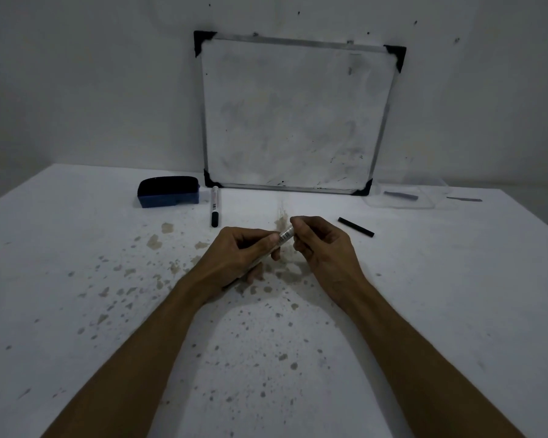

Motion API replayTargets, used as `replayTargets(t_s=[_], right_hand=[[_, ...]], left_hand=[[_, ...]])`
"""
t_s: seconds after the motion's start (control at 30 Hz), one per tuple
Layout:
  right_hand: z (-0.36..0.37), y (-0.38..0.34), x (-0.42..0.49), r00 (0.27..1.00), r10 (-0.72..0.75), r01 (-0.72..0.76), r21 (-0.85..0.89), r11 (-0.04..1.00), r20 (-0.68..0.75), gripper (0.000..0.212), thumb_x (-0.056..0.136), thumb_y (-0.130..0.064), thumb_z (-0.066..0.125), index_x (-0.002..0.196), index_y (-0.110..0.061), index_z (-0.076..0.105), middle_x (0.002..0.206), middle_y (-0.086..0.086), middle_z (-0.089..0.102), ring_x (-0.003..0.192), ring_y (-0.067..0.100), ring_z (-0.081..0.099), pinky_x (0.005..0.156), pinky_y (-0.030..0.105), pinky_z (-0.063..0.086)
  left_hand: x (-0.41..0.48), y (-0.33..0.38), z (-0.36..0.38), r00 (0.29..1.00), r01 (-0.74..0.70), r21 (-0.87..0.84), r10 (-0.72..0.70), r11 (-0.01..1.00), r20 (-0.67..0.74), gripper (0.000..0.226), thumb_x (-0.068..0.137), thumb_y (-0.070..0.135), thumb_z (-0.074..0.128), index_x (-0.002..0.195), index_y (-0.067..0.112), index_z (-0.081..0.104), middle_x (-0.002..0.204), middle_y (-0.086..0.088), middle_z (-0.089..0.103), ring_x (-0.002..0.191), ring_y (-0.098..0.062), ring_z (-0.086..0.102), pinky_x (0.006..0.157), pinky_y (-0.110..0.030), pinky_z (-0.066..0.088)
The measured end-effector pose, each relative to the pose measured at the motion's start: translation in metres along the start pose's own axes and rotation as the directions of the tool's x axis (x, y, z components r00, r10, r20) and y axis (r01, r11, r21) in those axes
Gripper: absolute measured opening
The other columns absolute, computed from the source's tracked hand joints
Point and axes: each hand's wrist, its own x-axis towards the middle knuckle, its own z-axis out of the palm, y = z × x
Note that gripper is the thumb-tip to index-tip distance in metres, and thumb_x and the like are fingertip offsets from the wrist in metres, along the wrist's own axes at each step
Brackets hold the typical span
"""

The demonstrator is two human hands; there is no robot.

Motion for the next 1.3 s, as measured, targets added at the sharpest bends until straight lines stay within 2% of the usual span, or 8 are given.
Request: replayTargets(t_s=[0.2, 0.4, 0.63, 0.83, 0.9, 0.97, 1.1, 1.3], right_hand=[[0.006, -0.005, -0.001, 0.999, 0.016, -0.018, -0.056, 0.998, -0.030, 0.035, 0.089, -0.047, 0.074, 0.115, -0.024, 0.078, 0.094, -0.003, 0.076, 0.081, 0.014, 0.065, 0.080, 0.026, 0.058], [0.017, -0.008, -0.015, 0.985, -0.118, 0.049, -0.458, 0.887, -0.123, 0.047, 0.084, -0.057, 0.075, 0.121, -0.031, 0.062, 0.096, -0.008, 0.072, 0.088, 0.004, 0.071, 0.076, 0.020, 0.059], [0.024, -0.012, -0.020, 0.987, -0.144, 0.070, -0.622, 0.780, -0.068, 0.027, 0.092, -0.044, 0.071, 0.111, -0.025, 0.073, 0.092, -0.012, 0.075, 0.078, 0.008, 0.072, 0.068, 0.033, 0.064], [0.020, -0.009, -0.018, 0.991, -0.133, 0.082, -0.732, 0.676, -0.011, 0.033, 0.096, -0.042, 0.067, 0.122, -0.022, 0.072, 0.104, -0.010, 0.074, 0.086, -0.005, 0.065, 0.068, 0.006, 0.050], [0.016, -0.012, -0.014, 0.983, -0.185, 0.112, -0.787, 0.607, -0.002, 0.028, 0.096, -0.038, 0.067, 0.118, -0.022, 0.071, 0.106, -0.008, 0.071, 0.086, -0.005, 0.062, 0.068, 0.002, 0.046], [0.008, -0.017, -0.006, 0.968, -0.251, 0.144, -0.860, 0.489, 0.019, 0.024, 0.096, -0.035, 0.068, 0.115, -0.020, 0.072, 0.106, -0.003, 0.069, 0.083, 0.001, 0.062, 0.073, 0.010, 0.051], [-0.003, -0.015, 0.027, 0.951, -0.306, 0.098, -0.982, 0.159, 0.045, 0.026, 0.098, -0.037, 0.065, 0.116, -0.021, 0.074, 0.108, 0.004, 0.070, 0.097, 0.024, 0.063, 0.088, 0.041, 0.045], [0.000, -0.010, 0.102, 0.943, -0.312, 0.078, -0.989, -0.123, 0.113, 0.027, 0.099, -0.035, 0.062, 0.119, -0.022, 0.074, 0.114, 0.005, 0.070, 0.109, 0.030, 0.057, 0.093, 0.042, 0.037]], left_hand=[[0.001, 0.004, 0.006, 0.996, 0.010, -0.016, -0.011, 1.000, -0.085, 0.033, 0.095, 0.050, 0.063, 0.086, 0.023, 0.081, 0.060, -0.002, 0.071, 0.043, -0.012, 0.060, 0.045, -0.021, 0.048], [0.006, 0.013, 0.008, 0.940, -0.021, -0.473, -0.144, 0.881, -0.310, 0.027, 0.102, 0.034, 0.060, 0.113, 0.014, 0.075, 0.106, -0.006, 0.081, 0.101, -0.022, 0.077, 0.077, -0.026, 0.062], [0.008, 0.007, 0.019, 0.958, -0.037, -0.399, -0.082, 0.916, -0.277, 0.027, 0.105, 0.033, 0.056, 0.117, 0.013, 0.069, 0.112, -0.002, 0.080, 0.108, -0.017, 0.075, 0.091, -0.026, 0.059], [0.012, 0.000, 0.020, 0.971, -0.016, -0.374, -0.075, 0.927, -0.225, 0.030, 0.107, 0.034, 0.052, 0.121, 0.013, 0.067, 0.114, 0.002, 0.080, 0.109, -0.014, 0.074, 0.093, -0.023, 0.058], [0.016, -0.001, 0.021, 0.959, 0.001, -0.215, -0.061, 0.977, -0.277, 0.032, 0.108, 0.035, 0.047, 0.121, 0.013, 0.067, 0.111, 0.003, 0.079, 0.108, -0.012, 0.073, 0.085, -0.020, 0.058], [0.016, -0.006, 0.018, 0.934, 0.026, 0.146, 0.028, 0.989, -0.357, 0.033, 0.107, 0.040, 0.047, 0.126, 0.020, 0.065, 0.115, 0.007, 0.074, 0.111, -0.011, 0.068, 0.085, -0.018, 0.052], [0.011, -0.026, 0.008, 0.964, 0.045, 0.699, 0.152, 0.713, -0.217, 0.045, 0.101, 0.036, 0.058, 0.140, 0.014, 0.057, 0.141, -0.006, 0.061, 0.130, -0.023, 0.053, 0.112, -0.040, 0.040], [0.014, -0.039, 0.010, 0.981, 0.026, 0.777, 0.135, 0.629, -0.142, 0.054, 0.104, 0.035, 0.052, 0.149, 0.005, 0.048, 0.159, -0.011, 0.044, 0.148, -0.025, 0.037, 0.123, -0.035, 0.018]])
